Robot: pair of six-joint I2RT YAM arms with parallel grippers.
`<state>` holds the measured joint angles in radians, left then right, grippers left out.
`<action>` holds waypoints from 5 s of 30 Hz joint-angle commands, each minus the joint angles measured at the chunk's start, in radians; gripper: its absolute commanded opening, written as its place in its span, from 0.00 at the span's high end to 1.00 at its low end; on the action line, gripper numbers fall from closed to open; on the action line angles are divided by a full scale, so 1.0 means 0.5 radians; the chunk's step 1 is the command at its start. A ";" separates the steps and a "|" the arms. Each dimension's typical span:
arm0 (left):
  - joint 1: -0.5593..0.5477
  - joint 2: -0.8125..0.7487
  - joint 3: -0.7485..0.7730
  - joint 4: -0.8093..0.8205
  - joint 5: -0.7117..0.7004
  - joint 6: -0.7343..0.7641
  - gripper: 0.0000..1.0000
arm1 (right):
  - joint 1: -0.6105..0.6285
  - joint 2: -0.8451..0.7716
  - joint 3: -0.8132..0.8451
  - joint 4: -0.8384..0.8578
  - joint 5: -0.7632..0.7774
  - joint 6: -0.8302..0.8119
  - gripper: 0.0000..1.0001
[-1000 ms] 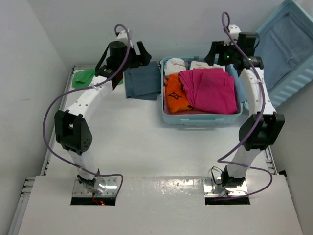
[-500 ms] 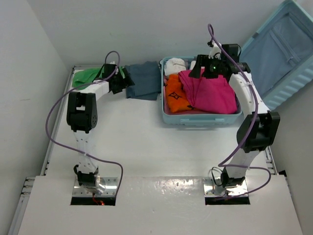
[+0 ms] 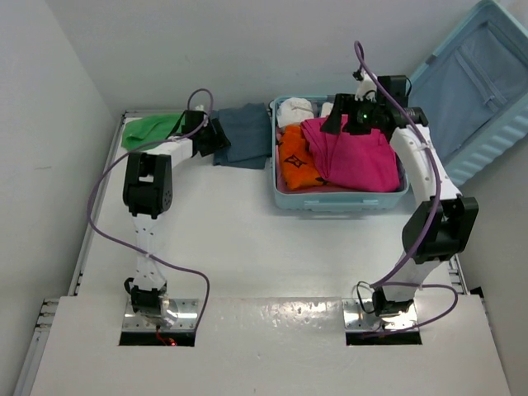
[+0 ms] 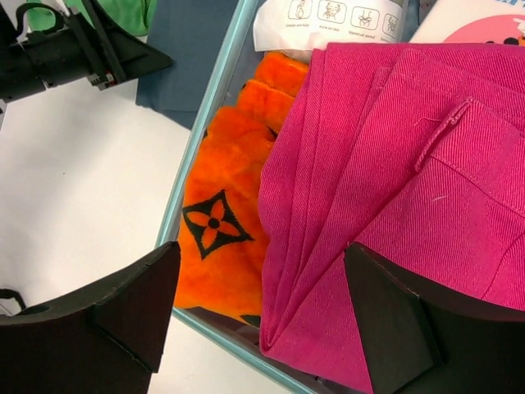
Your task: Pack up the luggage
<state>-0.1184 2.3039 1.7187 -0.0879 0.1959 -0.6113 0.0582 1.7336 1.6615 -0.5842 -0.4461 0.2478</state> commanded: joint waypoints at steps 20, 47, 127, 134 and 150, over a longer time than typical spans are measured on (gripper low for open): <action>0.448 -0.831 -1.074 -1.088 -0.174 0.716 1.00 | 0.954 0.002 -0.412 0.352 0.051 0.452 0.21; 0.513 -1.120 -1.296 -1.119 -0.005 0.729 1.00 | 1.368 1.171 0.282 0.208 1.055 0.857 0.11; -0.896 -0.498 0.512 0.020 -0.232 0.499 0.49 | -0.564 0.220 0.009 0.320 0.116 -0.345 1.00; -0.341 -0.788 0.486 -0.679 -0.358 0.945 0.14 | -0.506 0.239 0.064 -0.234 0.094 -0.554 0.28; 0.387 0.089 0.919 -1.404 -0.318 1.726 0.18 | -0.402 -0.224 0.331 -0.240 0.187 -0.315 0.13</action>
<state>0.0849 2.3383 2.1155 -0.7258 0.0509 0.1802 -0.1570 1.6543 1.8156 -0.7048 -0.3492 0.0582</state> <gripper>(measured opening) 0.828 0.873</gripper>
